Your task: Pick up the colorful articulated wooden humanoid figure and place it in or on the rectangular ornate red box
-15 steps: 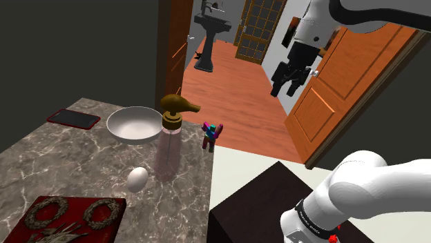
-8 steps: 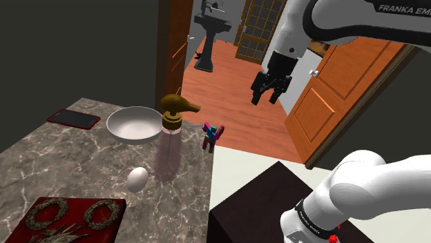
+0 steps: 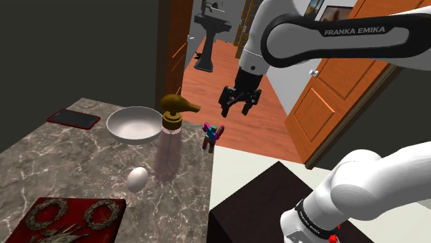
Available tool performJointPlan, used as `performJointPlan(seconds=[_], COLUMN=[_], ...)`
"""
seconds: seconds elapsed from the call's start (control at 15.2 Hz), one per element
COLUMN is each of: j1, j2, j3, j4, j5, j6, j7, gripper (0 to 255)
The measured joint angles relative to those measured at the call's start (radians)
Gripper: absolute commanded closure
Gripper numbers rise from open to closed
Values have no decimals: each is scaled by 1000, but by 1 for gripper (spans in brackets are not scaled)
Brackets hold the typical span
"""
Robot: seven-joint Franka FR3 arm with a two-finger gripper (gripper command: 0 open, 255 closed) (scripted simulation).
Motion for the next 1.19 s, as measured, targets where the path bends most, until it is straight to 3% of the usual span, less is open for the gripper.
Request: performJointPlan(seconds=[0.53, 1.19], j1=[12, 12], j2=[219, 268], j3=[105, 118], j4=[49, -1], j5=[-21, -26], j6=[188, 287], j7=[136, 145], gripper=[0, 0])
